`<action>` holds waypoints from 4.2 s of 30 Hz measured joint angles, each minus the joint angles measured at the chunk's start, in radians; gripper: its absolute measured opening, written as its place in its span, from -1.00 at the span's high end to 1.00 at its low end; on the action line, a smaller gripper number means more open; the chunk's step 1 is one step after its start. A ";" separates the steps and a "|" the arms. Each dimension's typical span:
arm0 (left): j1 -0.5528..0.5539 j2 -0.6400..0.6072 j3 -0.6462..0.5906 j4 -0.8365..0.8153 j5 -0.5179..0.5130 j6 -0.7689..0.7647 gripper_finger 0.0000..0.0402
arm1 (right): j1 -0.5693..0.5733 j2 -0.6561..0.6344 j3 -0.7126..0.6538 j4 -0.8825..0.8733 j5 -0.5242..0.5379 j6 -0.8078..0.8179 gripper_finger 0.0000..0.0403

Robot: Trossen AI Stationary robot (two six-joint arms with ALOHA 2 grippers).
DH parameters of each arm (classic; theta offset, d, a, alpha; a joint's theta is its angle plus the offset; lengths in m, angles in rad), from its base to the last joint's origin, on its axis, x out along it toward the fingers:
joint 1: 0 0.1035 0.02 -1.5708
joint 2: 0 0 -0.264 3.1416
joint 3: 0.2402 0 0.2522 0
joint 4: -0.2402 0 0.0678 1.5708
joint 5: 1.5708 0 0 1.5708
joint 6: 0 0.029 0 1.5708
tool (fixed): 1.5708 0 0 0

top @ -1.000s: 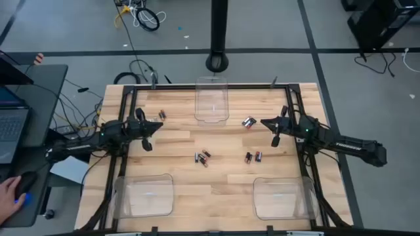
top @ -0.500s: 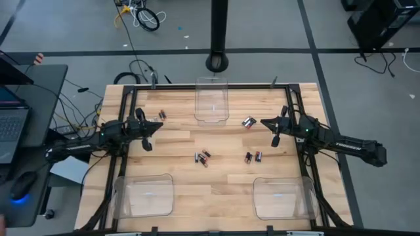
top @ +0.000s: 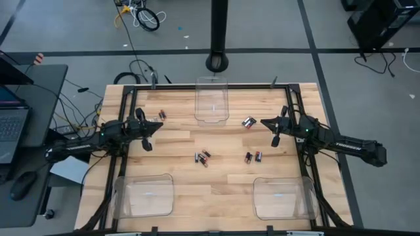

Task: Sort batteries

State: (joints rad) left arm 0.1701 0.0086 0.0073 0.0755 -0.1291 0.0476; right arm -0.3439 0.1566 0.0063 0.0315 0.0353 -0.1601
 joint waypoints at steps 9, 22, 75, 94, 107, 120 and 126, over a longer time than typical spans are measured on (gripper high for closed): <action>0.000 0.000 0.000 0.000 0.000 0.000 0.92 | 0.000 0.000 0.000 0.000 0.000 0.000 0.83; 0.000 0.000 0.000 0.000 0.000 0.000 0.92 | 0.000 0.000 0.000 0.000 0.000 0.000 0.83; 0.000 0.000 0.000 0.000 0.000 0.000 0.92 | 0.109 0.400 0.345 -0.088 0.057 0.228 0.92; 0.000 0.000 0.000 0.000 0.000 0.000 0.92 | 0.042 0.974 0.454 -0.336 0.145 0.449 0.94; 0.000 0.000 0.000 0.000 0.000 0.000 0.92 | -0.021 1.107 0.454 -0.223 0.146 0.423 0.94; 0.000 0.000 0.000 0.000 0.000 0.000 0.92 | -0.056 1.141 0.453 -0.144 0.128 0.387 0.94; 0.000 0.000 0.000 0.001 0.000 0.000 0.92 | -0.079 1.189 0.454 -0.134 0.120 0.366 0.94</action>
State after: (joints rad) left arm 0.1701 0.0086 0.0072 0.0761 -0.1291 0.0479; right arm -0.4225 1.3460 0.4599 -0.1027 0.1553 0.2063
